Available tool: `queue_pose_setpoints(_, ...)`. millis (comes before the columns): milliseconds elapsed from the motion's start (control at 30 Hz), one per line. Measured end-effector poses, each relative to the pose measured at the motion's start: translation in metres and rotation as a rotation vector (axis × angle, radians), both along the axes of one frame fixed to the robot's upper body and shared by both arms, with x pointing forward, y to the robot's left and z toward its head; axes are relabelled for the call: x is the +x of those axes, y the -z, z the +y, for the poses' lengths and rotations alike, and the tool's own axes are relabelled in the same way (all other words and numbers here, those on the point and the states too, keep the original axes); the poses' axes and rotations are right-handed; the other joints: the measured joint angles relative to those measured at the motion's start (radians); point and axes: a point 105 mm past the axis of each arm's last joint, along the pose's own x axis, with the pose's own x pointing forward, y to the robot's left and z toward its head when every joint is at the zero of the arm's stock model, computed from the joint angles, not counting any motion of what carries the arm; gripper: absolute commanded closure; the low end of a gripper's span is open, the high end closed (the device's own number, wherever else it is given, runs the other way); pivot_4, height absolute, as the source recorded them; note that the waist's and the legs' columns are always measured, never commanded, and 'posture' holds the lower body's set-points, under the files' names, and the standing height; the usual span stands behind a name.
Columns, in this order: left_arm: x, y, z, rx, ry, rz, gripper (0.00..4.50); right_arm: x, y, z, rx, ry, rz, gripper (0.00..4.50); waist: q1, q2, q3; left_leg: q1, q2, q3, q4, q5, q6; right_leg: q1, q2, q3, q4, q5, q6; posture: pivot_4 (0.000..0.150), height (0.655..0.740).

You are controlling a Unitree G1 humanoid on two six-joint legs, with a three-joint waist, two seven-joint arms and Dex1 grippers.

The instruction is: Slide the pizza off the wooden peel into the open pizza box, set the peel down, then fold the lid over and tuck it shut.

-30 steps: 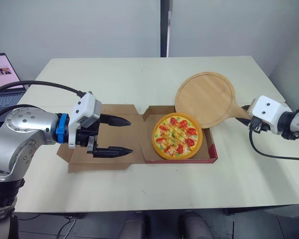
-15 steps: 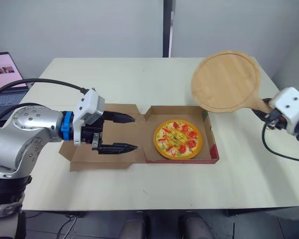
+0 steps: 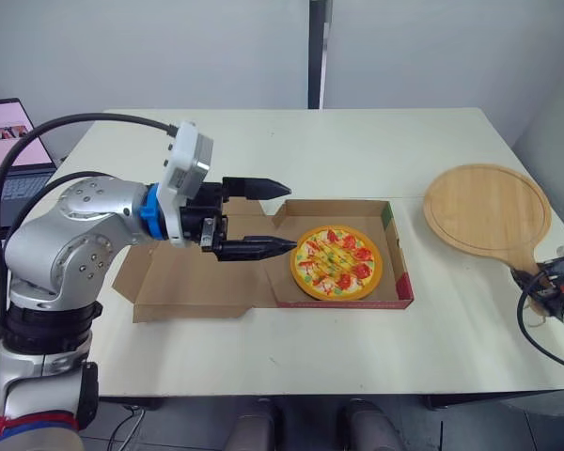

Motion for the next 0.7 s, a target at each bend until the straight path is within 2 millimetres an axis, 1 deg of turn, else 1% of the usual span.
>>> queue_pose_setpoints(167, 0.002, -0.003, -0.013, -0.015, 0.01, -0.003, 0.0, -0.007, 0.016, -0.01, 0.048, 0.059, 0.043, 2.91, 0.0, 0.0, 0.0, 0.0, 0.0, 0.0, 0.0, 0.0, 0.0, 0.0, 0.0, 0.0, 0.0, 0.0, 0.0, 0.15, 0.7318)
queue_pose_setpoints(300, 0.0, -0.001, -0.015, -0.009, 0.019, -0.001, 0.0, -0.01, 0.033, -0.022, 0.085, 0.128, 0.086, 2.91, -0.001, 0.0, 0.0, 0.0, 0.0, 0.0, 0.0, 0.0, 0.0, 0.0, 0.0, 0.0, 0.0, 0.0, 0.0, 0.15, 0.7318)
queue_pose_setpoints(433, 0.0, -0.001, -0.015, -0.008, 0.022, -0.001, 0.0, -0.01, 0.039, -0.025, 0.094, 0.143, 0.1, 2.91, -0.001, 0.0, 0.0, 0.0, 0.0, 0.0, 0.0, 0.0, 0.0, 0.0, 0.0, 0.0, 0.0, 0.0, 0.0, 0.15, 0.7318)
queue_pose_setpoints(500, -0.004, 0.001, -0.016, -0.002, 0.035, 0.0, 0.0, -0.005, 0.044, -0.027, 0.119, 0.143, 0.107, 2.21, -0.002, 0.0, 0.0, 0.001, 0.0, 0.001, 0.0, 0.0, 0.0, 0.0, 0.001, 0.0, 0.0, 0.0, 0.0, 0.15, 0.7318)
queue_pose_setpoints(533, -0.006, 0.002, -0.016, -0.001, 0.043, 0.003, 0.0, -0.004, 0.046, -0.028, 0.128, 0.146, 0.108, 2.04, -0.002, 0.0, 0.0, 0.001, 0.0, 0.001, 0.0, 0.0, 0.0, 0.001, 0.001, 0.0, 0.0, 0.0, 0.0, 0.15, 0.7318)
queue_pose_setpoints(567, -0.008, 0.004, -0.016, 0.0, 0.053, 0.01, 0.0, -0.002, 0.047, -0.03, 0.14, 0.149, 0.109, 1.75, -0.002, 0.0, 0.0, 0.001, 0.0, 0.001, 0.0, 0.0, 0.0, 0.001, 0.001, 0.0, 0.0, 0.0, 0.0, 0.15, 0.7318)
queue_pose_setpoints(700, -0.011, 0.011, -0.013, 0.009, 0.058, 0.038, 0.0, -0.004, 0.046, -0.037, 0.14, 0.157, 0.119, 0.4, 0.0, 0.001, 0.0, 0.001, 0.0, 0.0, 0.0, 0.0, 0.0, 0.001, 0.001, 0.0, 0.0, 0.0, 0.0, 0.15, 0.7318)
